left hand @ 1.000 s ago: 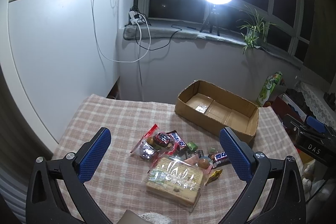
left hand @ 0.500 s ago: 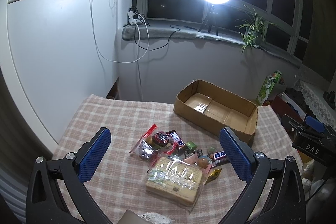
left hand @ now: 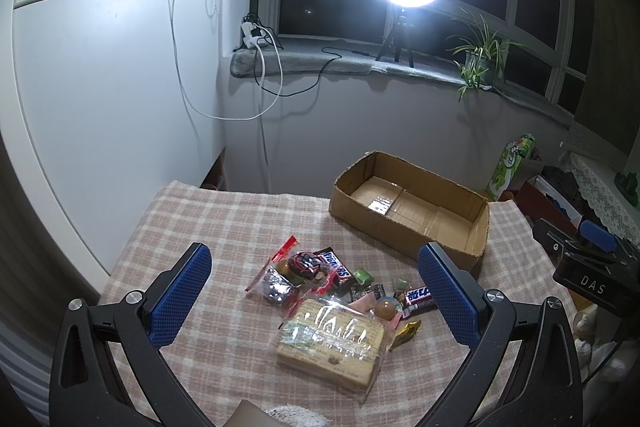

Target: Organize snacks

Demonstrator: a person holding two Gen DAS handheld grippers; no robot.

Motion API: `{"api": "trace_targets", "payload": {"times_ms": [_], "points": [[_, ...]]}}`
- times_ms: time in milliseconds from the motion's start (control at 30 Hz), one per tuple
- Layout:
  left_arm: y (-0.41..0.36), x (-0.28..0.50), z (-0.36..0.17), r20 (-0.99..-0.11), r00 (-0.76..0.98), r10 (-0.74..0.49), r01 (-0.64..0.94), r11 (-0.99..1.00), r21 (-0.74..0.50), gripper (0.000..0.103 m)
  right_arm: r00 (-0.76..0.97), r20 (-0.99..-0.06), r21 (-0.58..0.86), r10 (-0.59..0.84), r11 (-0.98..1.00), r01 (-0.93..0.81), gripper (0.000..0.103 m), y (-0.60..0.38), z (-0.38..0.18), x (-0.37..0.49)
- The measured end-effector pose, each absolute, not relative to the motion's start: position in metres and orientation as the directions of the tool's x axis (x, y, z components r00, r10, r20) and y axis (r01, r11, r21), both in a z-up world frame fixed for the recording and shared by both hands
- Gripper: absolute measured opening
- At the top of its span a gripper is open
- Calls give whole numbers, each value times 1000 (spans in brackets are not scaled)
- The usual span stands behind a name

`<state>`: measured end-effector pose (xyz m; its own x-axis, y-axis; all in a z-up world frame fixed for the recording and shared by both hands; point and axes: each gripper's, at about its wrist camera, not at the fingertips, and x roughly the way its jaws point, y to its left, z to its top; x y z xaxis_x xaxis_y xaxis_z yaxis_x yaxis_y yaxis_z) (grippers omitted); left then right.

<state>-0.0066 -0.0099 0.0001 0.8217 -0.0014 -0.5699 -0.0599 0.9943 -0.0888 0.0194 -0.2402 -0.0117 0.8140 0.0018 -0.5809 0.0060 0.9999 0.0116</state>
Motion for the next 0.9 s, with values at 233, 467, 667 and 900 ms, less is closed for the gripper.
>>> {"api": "trace_targets", "payload": {"times_ms": [233,467,667,900], "points": [[-11,-7,0,-570,821,-4,-57,994,-89,102,813,-582,11,2,1000,6,103,-240,-12,19],[-13,-7,1,-571,821,-6,-54,995,-87,102,811,-585,9,1,1000,6,103,-240,-13,20],[-16,-7,1,-574,819,-9,-50,995,-87,102,810,-587,8,2,1000,4,103,-240,-17,17],[-14,-5,1,-582,813,-11,-51,995,-89,102,795,-606,4,10,1000,-9,103,-239,-29,13]]}}
